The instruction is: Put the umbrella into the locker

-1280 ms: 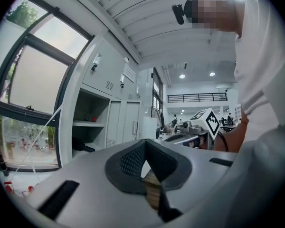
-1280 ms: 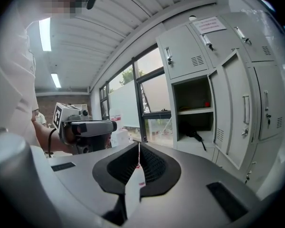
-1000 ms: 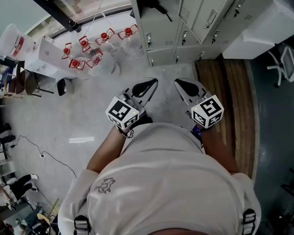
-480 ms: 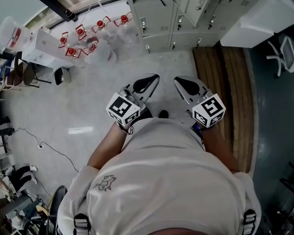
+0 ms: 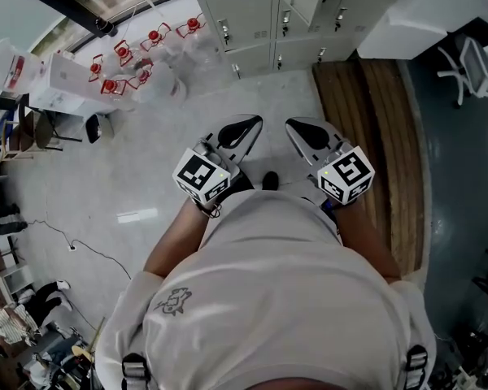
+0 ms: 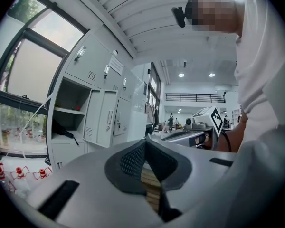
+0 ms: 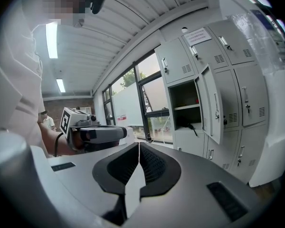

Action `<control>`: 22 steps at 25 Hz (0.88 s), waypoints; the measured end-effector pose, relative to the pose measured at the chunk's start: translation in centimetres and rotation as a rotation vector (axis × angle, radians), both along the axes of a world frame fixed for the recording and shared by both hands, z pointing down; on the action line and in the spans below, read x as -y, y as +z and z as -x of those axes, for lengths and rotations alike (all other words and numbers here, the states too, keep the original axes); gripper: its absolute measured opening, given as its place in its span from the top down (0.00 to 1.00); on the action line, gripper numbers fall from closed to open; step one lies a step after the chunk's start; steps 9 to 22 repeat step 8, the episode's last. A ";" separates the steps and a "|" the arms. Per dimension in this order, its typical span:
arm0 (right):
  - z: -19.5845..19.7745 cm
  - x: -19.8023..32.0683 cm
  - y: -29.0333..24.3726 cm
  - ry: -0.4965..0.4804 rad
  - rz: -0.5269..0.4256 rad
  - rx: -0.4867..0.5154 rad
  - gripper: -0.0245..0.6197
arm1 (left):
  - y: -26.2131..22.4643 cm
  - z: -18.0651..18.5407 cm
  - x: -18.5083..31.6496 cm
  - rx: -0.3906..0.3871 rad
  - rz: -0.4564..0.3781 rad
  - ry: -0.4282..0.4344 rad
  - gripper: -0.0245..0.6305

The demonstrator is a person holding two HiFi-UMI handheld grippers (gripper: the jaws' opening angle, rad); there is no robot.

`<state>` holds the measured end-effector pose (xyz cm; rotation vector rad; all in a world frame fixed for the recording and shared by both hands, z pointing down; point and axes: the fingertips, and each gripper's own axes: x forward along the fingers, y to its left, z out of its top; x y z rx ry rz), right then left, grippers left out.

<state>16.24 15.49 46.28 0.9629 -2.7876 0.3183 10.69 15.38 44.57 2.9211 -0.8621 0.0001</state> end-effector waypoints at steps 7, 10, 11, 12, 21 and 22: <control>-0.1 -0.5 -0.4 -0.001 -0.007 -0.002 0.89 | -0.3 -0.6 -0.4 0.007 -0.009 0.016 0.95; -0.1 -0.5 -0.4 0.001 -0.007 -0.003 0.89 | -0.3 -0.6 -0.4 0.007 -0.010 0.016 0.95; -0.1 -0.5 -0.4 0.001 -0.007 -0.003 0.89 | -0.3 -0.6 -0.4 0.007 -0.010 0.016 0.95; -0.1 -0.5 -0.4 0.001 -0.007 -0.003 0.89 | -0.3 -0.6 -0.4 0.007 -0.010 0.016 0.95; -0.1 -0.5 -0.4 0.001 -0.007 -0.003 0.89 | -0.3 -0.6 -0.4 0.007 -0.010 0.016 0.95; -0.1 -0.5 -0.4 0.001 -0.007 -0.003 0.89 | -0.3 -0.6 -0.4 0.007 -0.010 0.016 0.95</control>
